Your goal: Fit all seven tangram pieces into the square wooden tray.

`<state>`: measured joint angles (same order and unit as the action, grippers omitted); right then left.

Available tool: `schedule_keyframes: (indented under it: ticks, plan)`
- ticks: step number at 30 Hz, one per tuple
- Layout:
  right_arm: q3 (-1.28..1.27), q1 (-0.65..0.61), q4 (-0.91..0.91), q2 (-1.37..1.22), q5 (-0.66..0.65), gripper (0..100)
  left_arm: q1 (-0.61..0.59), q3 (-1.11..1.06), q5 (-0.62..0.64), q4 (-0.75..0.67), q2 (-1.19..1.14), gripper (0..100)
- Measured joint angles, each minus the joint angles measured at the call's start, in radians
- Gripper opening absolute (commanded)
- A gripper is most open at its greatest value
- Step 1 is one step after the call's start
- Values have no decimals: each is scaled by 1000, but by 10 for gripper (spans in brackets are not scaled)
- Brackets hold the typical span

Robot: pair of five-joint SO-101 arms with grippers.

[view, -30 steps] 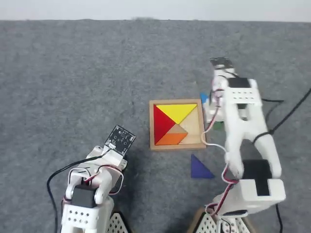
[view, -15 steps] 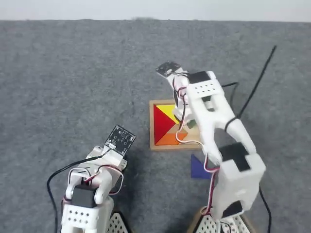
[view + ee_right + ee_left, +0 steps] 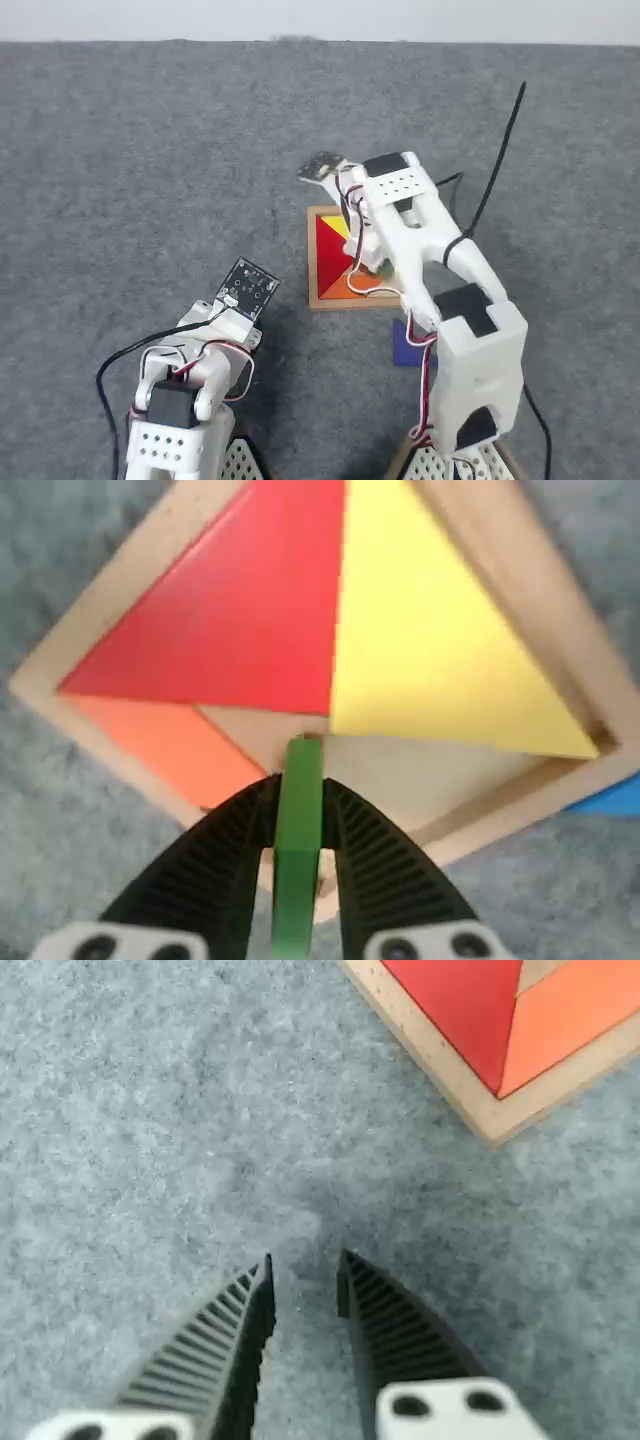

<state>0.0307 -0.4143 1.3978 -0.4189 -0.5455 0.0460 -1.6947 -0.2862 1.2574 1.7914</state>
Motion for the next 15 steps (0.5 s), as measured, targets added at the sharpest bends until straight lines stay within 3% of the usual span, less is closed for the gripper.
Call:
schedule_keyframes:
  ticks: [15]
  plan:
    - [77, 35, 8, -23, -3, 6, 0, 0, 0, 0, 0, 98]
